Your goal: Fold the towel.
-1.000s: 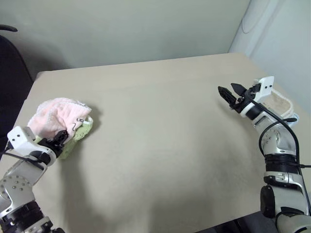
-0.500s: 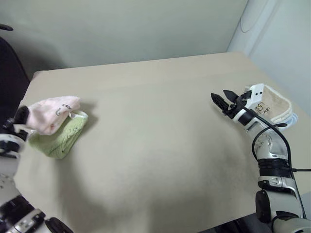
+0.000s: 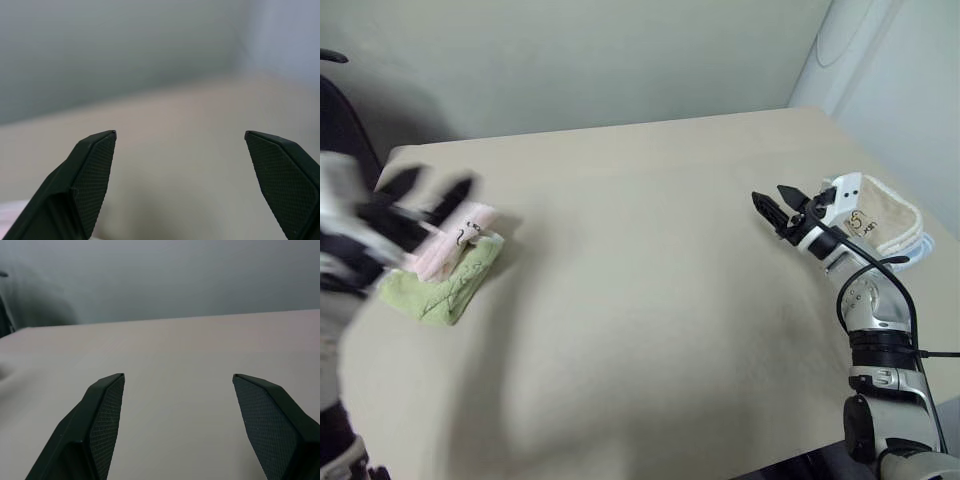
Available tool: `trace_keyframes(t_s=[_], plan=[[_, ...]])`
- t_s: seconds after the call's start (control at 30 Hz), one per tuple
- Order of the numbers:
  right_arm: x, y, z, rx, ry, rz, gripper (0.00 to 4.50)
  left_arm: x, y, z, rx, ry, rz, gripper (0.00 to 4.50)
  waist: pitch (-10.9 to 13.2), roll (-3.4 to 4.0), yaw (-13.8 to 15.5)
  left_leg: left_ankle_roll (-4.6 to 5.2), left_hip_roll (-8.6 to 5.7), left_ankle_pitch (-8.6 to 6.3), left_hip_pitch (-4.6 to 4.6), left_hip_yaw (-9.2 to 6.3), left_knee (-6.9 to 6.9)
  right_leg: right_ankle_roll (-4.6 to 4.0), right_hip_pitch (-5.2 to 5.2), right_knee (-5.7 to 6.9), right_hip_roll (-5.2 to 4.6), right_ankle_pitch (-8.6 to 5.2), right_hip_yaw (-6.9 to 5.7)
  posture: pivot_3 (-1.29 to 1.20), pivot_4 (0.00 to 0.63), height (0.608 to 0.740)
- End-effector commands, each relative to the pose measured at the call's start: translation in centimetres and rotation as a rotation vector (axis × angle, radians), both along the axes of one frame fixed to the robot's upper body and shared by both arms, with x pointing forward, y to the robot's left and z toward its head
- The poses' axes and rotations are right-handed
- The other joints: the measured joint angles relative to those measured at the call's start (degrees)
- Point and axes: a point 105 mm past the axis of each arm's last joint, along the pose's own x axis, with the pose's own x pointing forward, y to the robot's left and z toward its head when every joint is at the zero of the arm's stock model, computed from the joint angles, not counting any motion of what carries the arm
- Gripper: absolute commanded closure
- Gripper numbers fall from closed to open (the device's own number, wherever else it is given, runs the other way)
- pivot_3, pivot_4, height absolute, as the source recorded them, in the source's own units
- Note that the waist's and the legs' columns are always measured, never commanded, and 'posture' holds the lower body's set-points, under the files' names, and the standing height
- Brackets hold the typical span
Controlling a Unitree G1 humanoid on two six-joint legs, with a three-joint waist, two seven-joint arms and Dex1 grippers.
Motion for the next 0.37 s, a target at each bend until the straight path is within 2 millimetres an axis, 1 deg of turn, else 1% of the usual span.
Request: trace_keyframes(t_s=[0.03, 0.1, 0.17, 0.27, 0.37], plan=[[-0.9, 0.5, 0.1, -0.090, -0.020, 0.057, 0.86, -0.1, -4.6, -3.0, 0.056, 0.003, -0.137, 0.04, -0.01, -0.02, -0.03, -0.01, 0.02, -0.01, 0.00, -0.01, -0.01, -0.02, 0.00, 0.00, 0.00, -0.01, -0.02, 0.00, 0.150, 0.740], [-1.4, 0.7, -0.4, -0.113, -0.010, 0.082, 0.86, 0.5, -5.8, -5.0, 0.048, 0.030, -0.153, 0.04, -0.01, -0.02, -0.02, -0.09, 0.10, -0.06, -0.04, -0.02, -0.01, -0.06, -0.03, 0.03, 0.04, -0.04, -0.07, 0.00, 0.150, 0.740], [-1.9, 0.9, -0.7, -0.117, -0.005, 0.093, 0.86, 1.2, -6.3, -6.5, 0.037, 0.049, -0.136, 0.04, -0.01, -0.01, 0.00, -0.11, 0.14, -0.07, -0.07, -0.03, -0.02, -0.08, -0.07, 0.06, 0.08, -0.05, -0.09, 0.00, 0.150, 0.740], [-2.3, 0.8, -0.9, -0.117, 0.000, 0.090, 0.86, 2.0, -6.3, -7.3, 0.009, 0.059, -0.103, 0.04, -0.01, -0.01, -0.18, -0.15, 0.23, -0.08, -0.08, -0.02, -0.02, -0.08, -0.08, 0.06, 0.18, -0.04, -0.07, 0.00, 0.150, 0.740], [-2.6, 0.4, -1.1, -0.117, 0.009, 0.080, 0.86, 2.3, -5.9, -7.5, -0.008, 0.060, -0.074, 0.04, -0.01, -0.01, -0.14, -0.13, 0.23, -0.09, -0.09, -0.02, -0.01, -0.06, -0.06, 0.04, 0.19, -0.03, -0.06, 0.00, 0.150, 0.740]])
